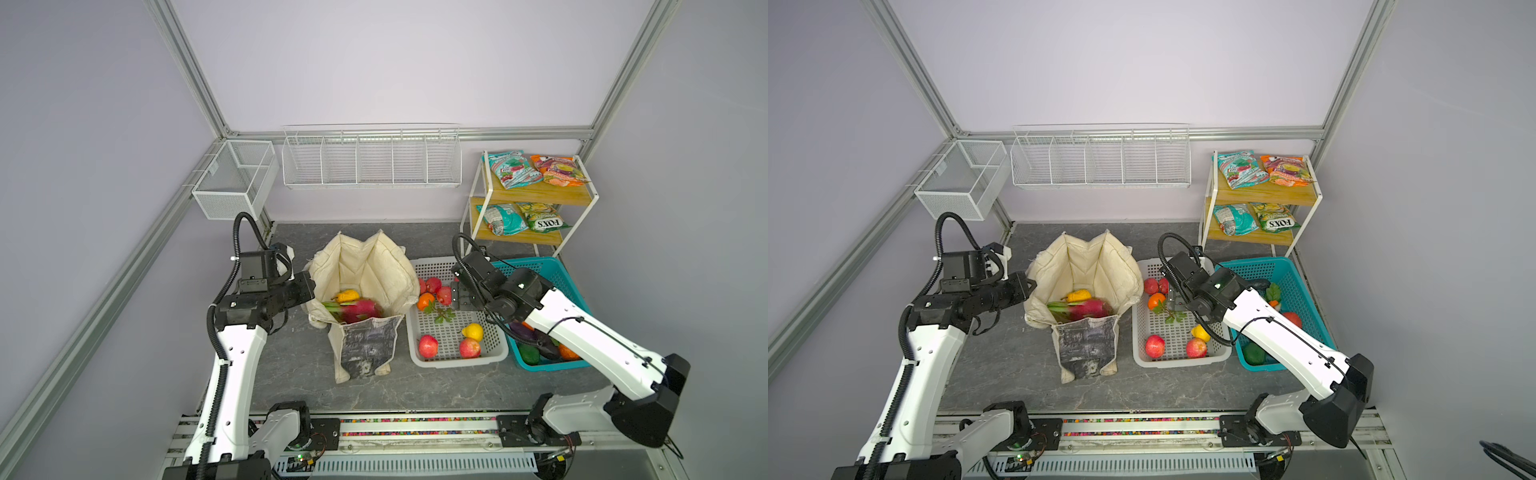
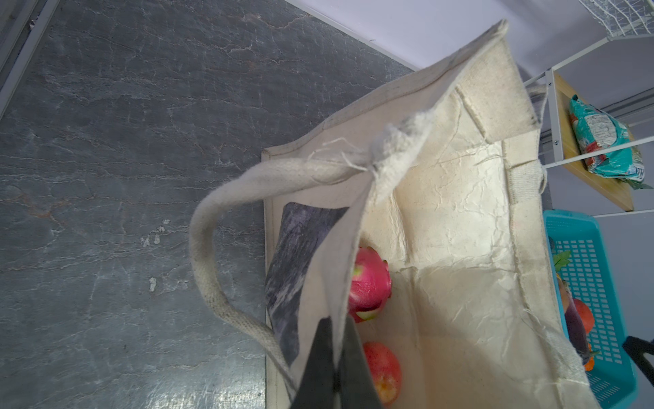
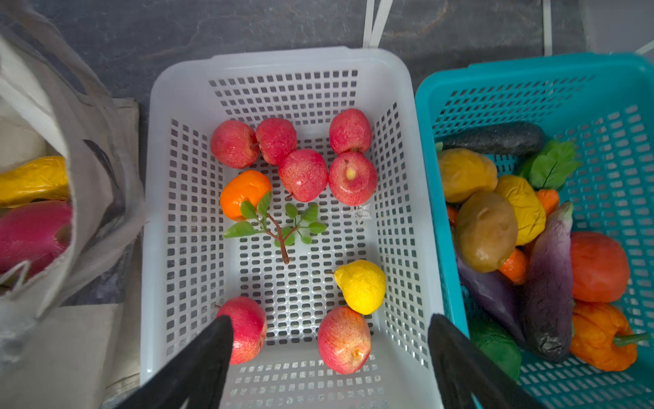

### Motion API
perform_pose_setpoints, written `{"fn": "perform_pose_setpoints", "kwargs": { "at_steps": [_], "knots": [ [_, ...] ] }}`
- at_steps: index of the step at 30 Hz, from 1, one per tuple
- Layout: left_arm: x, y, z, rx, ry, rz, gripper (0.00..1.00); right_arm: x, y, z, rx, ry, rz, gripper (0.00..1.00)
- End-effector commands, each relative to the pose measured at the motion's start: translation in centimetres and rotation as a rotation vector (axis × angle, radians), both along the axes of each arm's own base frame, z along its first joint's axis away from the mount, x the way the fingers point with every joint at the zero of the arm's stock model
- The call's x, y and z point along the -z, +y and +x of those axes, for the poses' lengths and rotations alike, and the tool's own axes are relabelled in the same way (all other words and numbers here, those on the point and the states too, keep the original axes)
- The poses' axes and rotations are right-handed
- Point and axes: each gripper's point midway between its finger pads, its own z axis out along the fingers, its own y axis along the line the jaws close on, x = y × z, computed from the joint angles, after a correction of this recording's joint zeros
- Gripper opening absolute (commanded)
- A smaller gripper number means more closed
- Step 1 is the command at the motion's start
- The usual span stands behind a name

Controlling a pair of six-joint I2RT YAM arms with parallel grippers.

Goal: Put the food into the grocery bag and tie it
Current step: 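Raise the empty right gripper out of the bag toward the teal basket, then lower the right gripper onto the brown potato and close on it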

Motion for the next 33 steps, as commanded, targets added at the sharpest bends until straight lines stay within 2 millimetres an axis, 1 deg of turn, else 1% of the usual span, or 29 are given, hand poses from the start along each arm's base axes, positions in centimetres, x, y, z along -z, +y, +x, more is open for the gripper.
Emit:
{"fn": "perform_pose_setpoints", "kwargs": {
  "at_steps": [1, 7, 9, 12, 14, 18, 23, 26, 31, 33],
  "knots": [
    [0.1, -0.1, -0.4, 0.009, -0.002, 0.009, 0.0, 2.3, -0.8, -1.0, 0.063, 0.09, 0.001, 0.89],
    [0.0, -0.1, -0.5, 0.01, -0.006, 0.008, 0.0, 5.0, -1.4, -1.3, 0.092, 0.174, -0.019, 0.91],
    [0.0, -0.1, -0.5, 0.011, -0.006, 0.006, 0.0, 5.4, -1.7, -1.3, 0.101, 0.182, -0.025, 0.91],
    [0.0, -0.2, -0.5, 0.013, -0.006, 0.005, 0.0, 5.6, -2.8, -1.1, 0.123, 0.181, -0.045, 0.91],
    [0.0, -0.2, -0.5, 0.014, -0.008, 0.005, 0.0, 5.5, -3.8, -0.8, 0.144, 0.176, -0.059, 0.91],
    [-0.1, -0.2, -0.5, 0.014, -0.012, 0.002, 0.0, 5.1, -6.6, -0.2, 0.204, 0.165, -0.07, 0.91],
    [-0.1, -0.3, -0.5, 0.015, -0.012, -0.003, 0.0, 4.4, -10.4, 0.8, 0.309, 0.14, -0.018, 0.91],
    [-0.2, -0.3, -0.5, 0.016, -0.013, -0.004, 0.0, 4.4, -12.7, 1.4, 0.388, 0.135, 0.031, 0.91],
    [-0.3, -0.3, -0.5, 0.017, -0.017, -0.005, 0.0, 5.6, -15.9, 2.3, 0.52, 0.156, 0.132, 0.91],
    [-0.3, -0.4, -0.5, 0.018, -0.019, -0.006, 0.0, 6.2, -16.6, 2.7, 0.556, 0.169, 0.169, 0.91]
  ]
}}
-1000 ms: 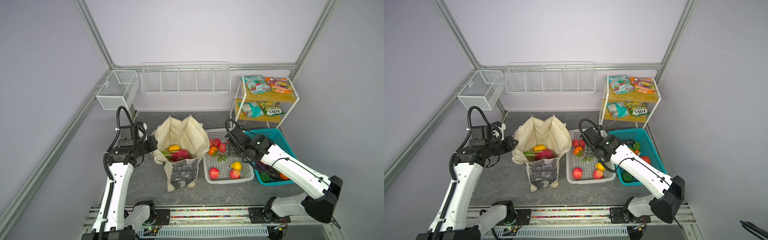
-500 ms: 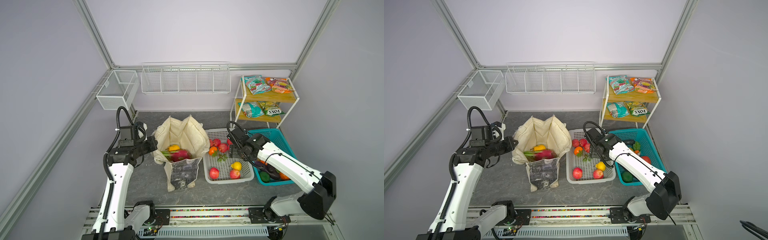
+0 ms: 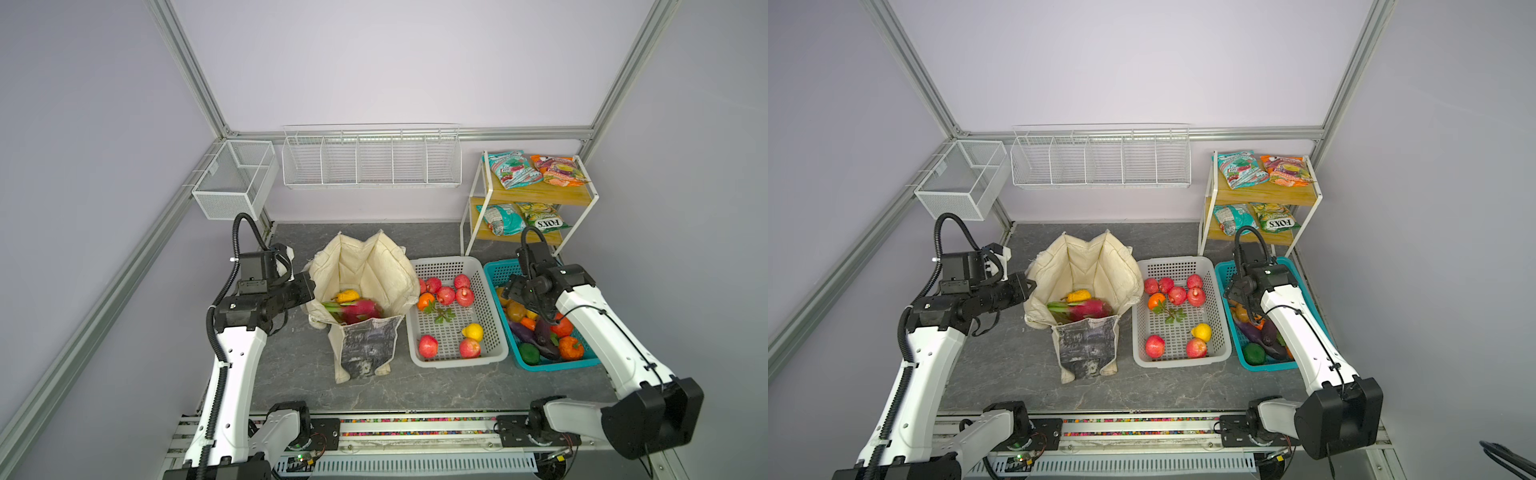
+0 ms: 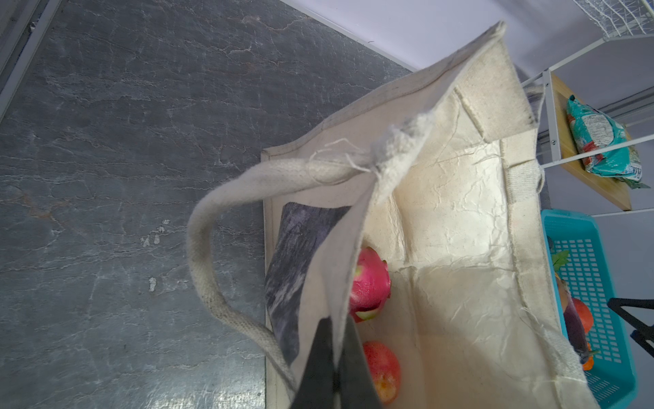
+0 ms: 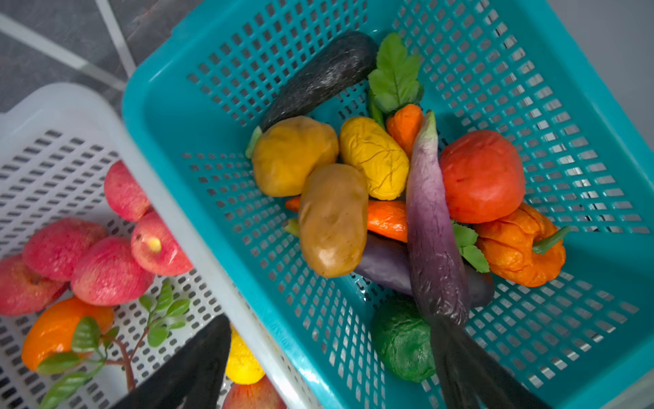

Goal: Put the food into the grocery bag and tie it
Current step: 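Lower the right gripper onto the brown potato and close on it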

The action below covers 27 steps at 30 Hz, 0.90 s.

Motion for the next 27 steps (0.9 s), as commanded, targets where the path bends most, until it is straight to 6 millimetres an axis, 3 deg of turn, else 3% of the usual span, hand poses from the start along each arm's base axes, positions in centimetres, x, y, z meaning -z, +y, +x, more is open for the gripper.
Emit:
{"fn": "perform_pose_setpoints", "kwargs": {
  "at_steps": [1, 14, 27],
  "knots": [
    [-0.2, -0.4, -0.4, 0.017, -0.012, -0.006, 0.0, 1.6, -0.2, 0.5, 0.033, 0.02, 0.088, 0.91],
    [-0.4, -0.5, -0.5, 0.022, -0.022, -0.016, 0.0, 6.6, -0.8, 3.3, 0.092, 0.079, 0.178, 0.94],
    [-0.4, -0.5, -0.3, 0.022, -0.024, -0.016, 0.0, 10.8, -1.4, 3.5, 0.116, 0.168, 0.181, 0.97]
  ]
}}
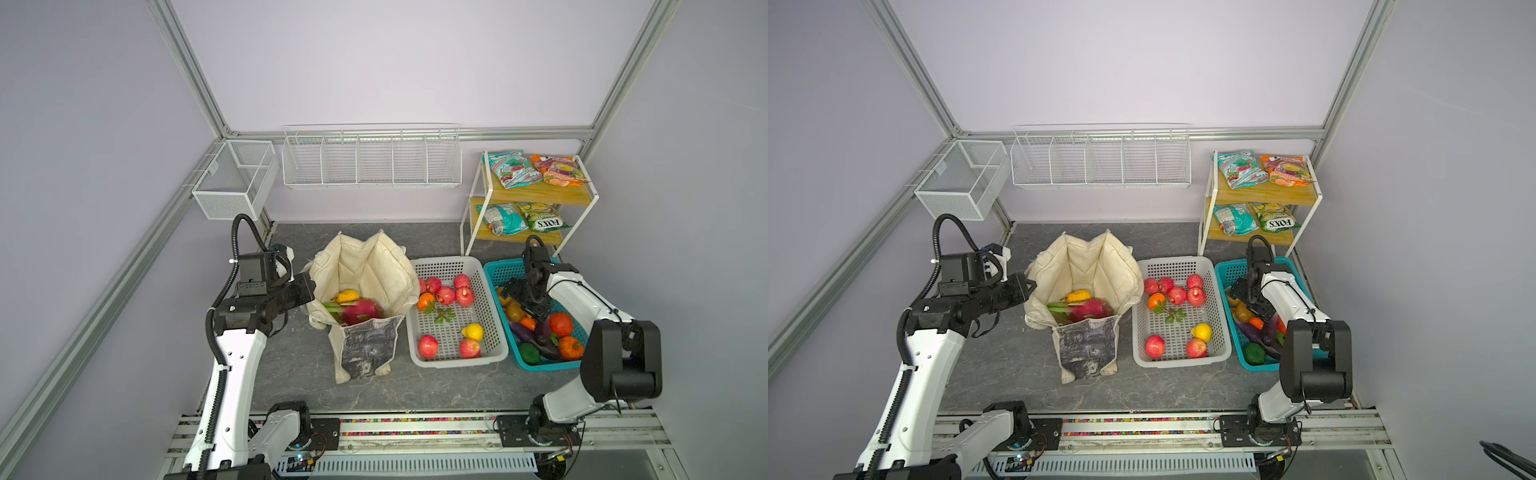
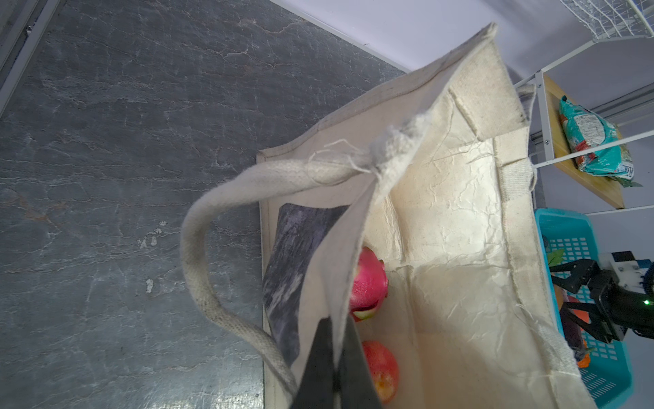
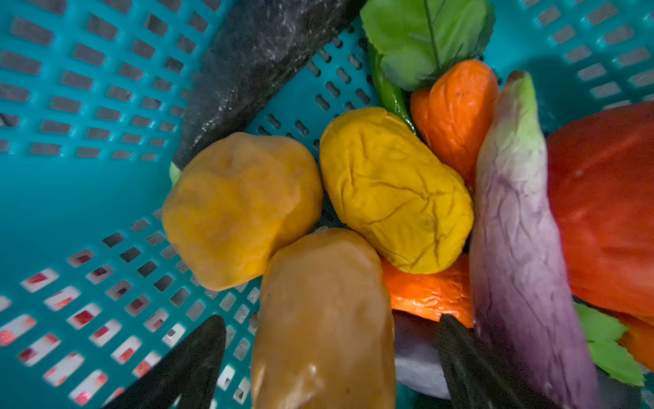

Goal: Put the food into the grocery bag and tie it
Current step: 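Lower the right gripper onto the brown potato and close on it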

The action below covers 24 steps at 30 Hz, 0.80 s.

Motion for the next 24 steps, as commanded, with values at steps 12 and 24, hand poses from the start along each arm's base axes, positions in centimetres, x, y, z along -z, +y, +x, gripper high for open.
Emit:
{"fn": "perform_pose_setpoints", "kwargs": {
  "at_steps": [12, 24],
  "knots": [
    [-0.4, -0.3, 0.1, 0.015, -0.013, -0.005, 0.0, 1.2, 0.8, 0.9, 0.003, -0.021, 0.081, 0.72],
    [-0.4, -0.4, 0.0, 0.016, -0.019, -0.008, 0.0, -8.4, 1.1, -0.1, -0.015, -0.218, 0.112, 0.57]
  ]
}}
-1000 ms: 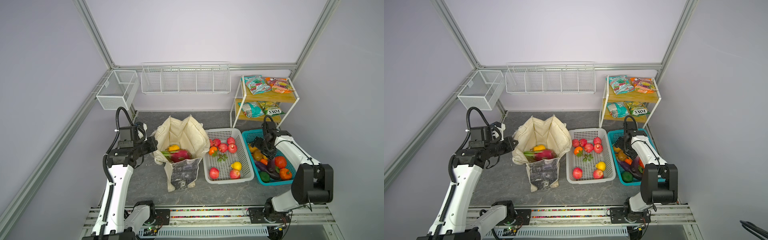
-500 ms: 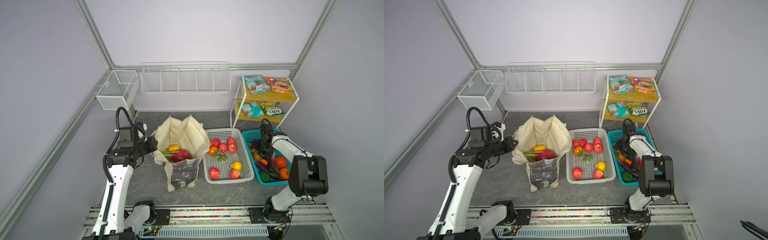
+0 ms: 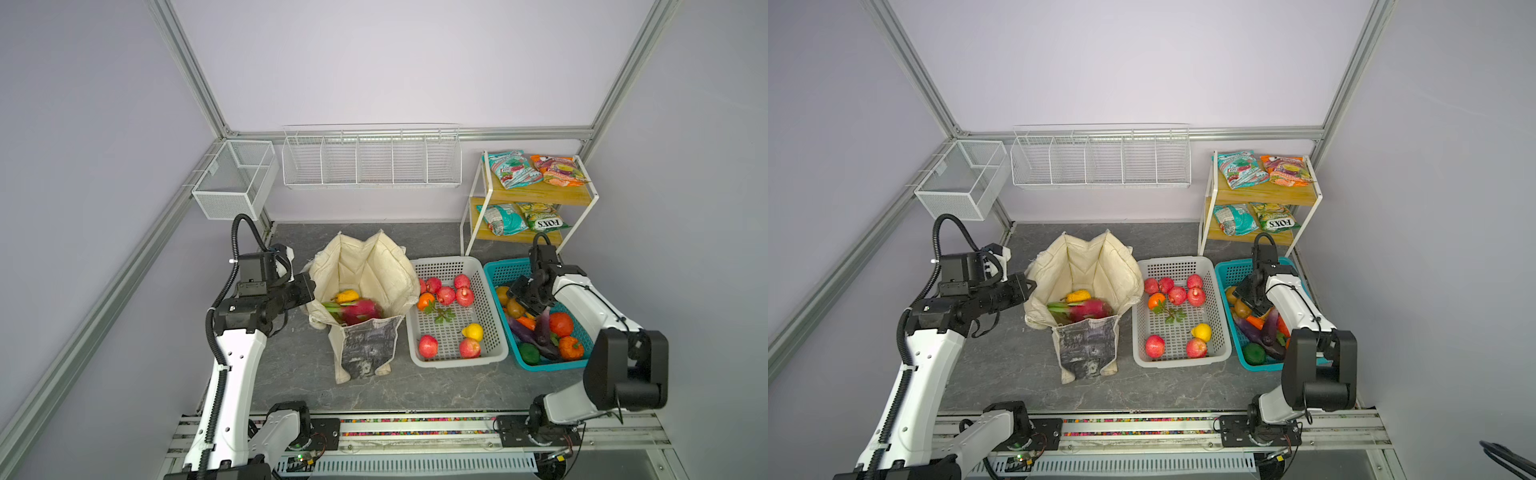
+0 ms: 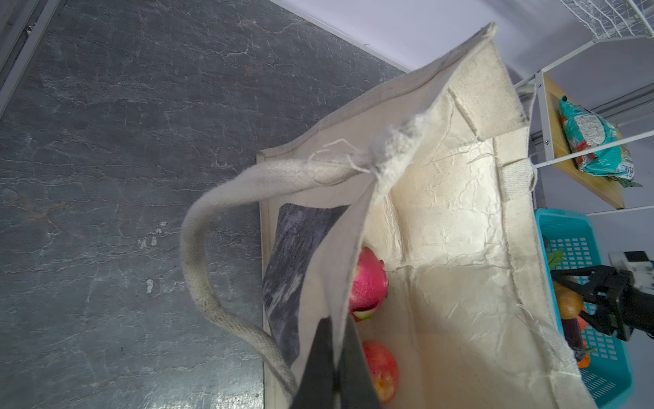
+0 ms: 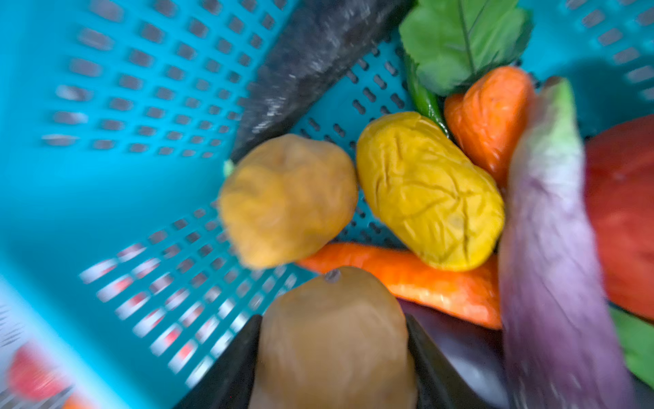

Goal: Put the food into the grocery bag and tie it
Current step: 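Lower the right gripper onto the brown potato and close on it, then lift the brown potato with the right gripper and carry it over the bag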

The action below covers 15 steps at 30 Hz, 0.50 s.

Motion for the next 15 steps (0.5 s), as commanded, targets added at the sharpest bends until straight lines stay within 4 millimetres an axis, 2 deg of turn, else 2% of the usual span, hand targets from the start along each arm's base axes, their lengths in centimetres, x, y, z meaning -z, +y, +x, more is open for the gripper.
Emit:
{"fn": "perform_pose_setpoints", "kwargs": {
  "at_steps": [1, 3, 8, 11, 15],
  "knots": [
    [-0.5, -0.4, -0.1, 0.016, -0.021, -0.008, 0.0, -6.2, 0.5, -0.8, -0.014, -0.13, 0.029, 0.56],
    [-0.5, -0.4, 0.0, 0.016, -0.023, -0.011, 0.0, -9.9, 1.7, -0.6, -0.052, -0.249, 0.087, 0.54],
    [-0.6, -0.7, 0.1, 0.023, -0.024, -0.027, 0.0, -18.8, 7.1, 0.0, -0.204, -0.555, 0.323, 0.52],
    [-0.7, -0.8, 0.2, 0.027, -0.025, -0.033, 0.0, -22.7, 10.4, -0.3, -0.311, -0.661, 0.338, 0.51],
    [-1.0, -0.9, 0.2, 0.03, -0.033, -0.041, 0.0, -26.4, 16.0, -0.8, -0.469, -0.742, 0.356, 0.51]
  ]
}}
